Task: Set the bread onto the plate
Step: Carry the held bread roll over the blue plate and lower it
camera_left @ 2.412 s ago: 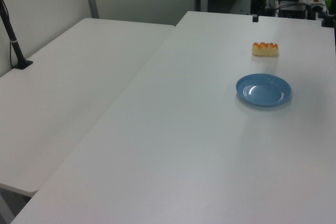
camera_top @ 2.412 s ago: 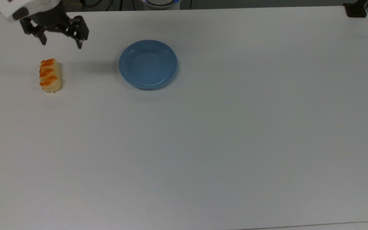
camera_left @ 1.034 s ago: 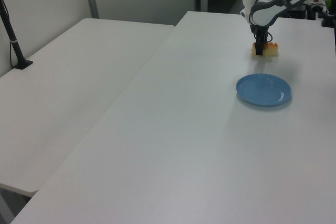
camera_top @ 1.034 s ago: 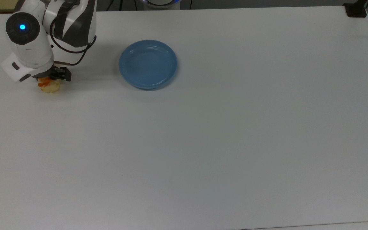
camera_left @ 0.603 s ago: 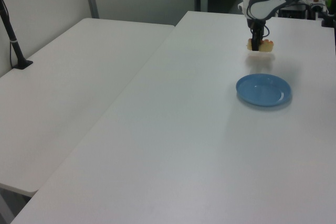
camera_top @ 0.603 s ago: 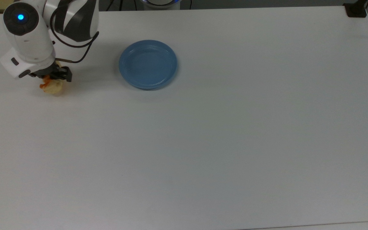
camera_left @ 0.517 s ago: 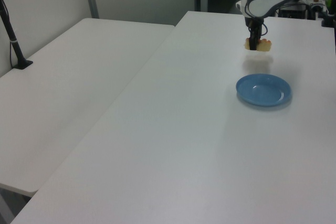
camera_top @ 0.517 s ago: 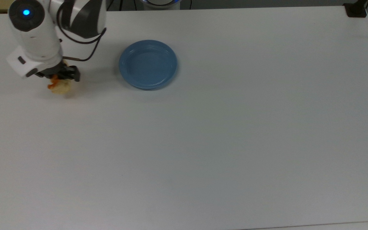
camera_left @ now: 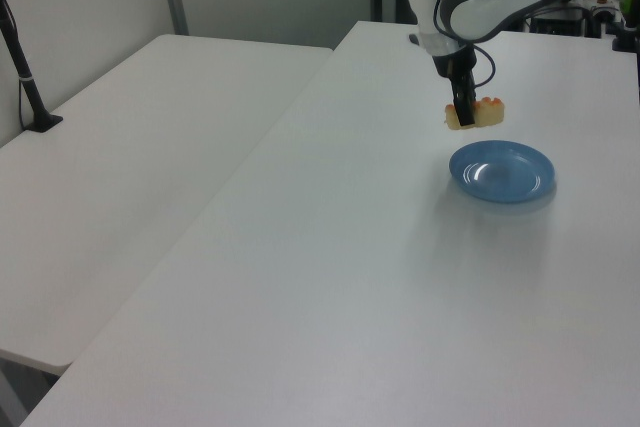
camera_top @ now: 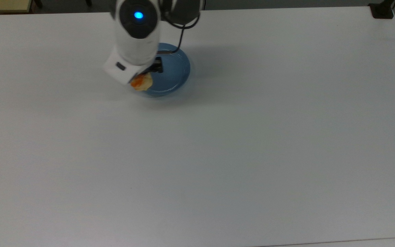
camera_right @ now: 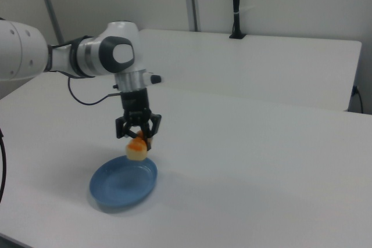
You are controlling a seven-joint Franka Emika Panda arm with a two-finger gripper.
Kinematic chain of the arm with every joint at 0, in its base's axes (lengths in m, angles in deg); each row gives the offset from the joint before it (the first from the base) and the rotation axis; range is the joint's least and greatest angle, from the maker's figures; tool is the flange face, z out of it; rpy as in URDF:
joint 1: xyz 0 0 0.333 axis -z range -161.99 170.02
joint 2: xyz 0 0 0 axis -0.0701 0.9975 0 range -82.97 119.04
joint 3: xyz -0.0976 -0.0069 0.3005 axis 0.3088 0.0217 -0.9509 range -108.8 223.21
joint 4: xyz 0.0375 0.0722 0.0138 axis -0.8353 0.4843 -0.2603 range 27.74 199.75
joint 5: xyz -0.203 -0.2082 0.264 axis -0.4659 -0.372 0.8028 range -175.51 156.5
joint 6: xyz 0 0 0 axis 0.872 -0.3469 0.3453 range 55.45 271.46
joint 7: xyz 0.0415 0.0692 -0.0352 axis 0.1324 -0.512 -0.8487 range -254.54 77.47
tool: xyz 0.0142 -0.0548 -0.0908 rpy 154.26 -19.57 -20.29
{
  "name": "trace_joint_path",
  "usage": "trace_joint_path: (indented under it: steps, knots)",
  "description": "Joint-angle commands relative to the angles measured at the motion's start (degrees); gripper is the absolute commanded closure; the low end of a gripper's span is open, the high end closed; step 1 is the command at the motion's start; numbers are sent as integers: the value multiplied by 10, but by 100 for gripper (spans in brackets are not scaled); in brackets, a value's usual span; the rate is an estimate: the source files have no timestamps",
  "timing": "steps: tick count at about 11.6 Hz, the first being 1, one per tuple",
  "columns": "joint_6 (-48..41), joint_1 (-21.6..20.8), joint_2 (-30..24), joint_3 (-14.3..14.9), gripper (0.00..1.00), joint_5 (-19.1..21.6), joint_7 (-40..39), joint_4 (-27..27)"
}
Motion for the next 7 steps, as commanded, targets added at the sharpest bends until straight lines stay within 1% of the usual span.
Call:
trace_joint_path:
  steps: [1, 2, 3, 4, 5, 7]
  knots:
    - [-21, -51, -18, 11, 64, 4, 15, 42]
    - [-19, -63, -18, 11, 64, -1, 16, 61]
    - [-18, -65, -17, 11, 57, -6, 16, 69]
    - [-20, -64, -17, 11, 39, -10, 15, 70]
    - [-21, -62, -18, 12, 0, -11, 15, 71]
    - [-22, -60, -28, 14, 0, -12, 16, 67]
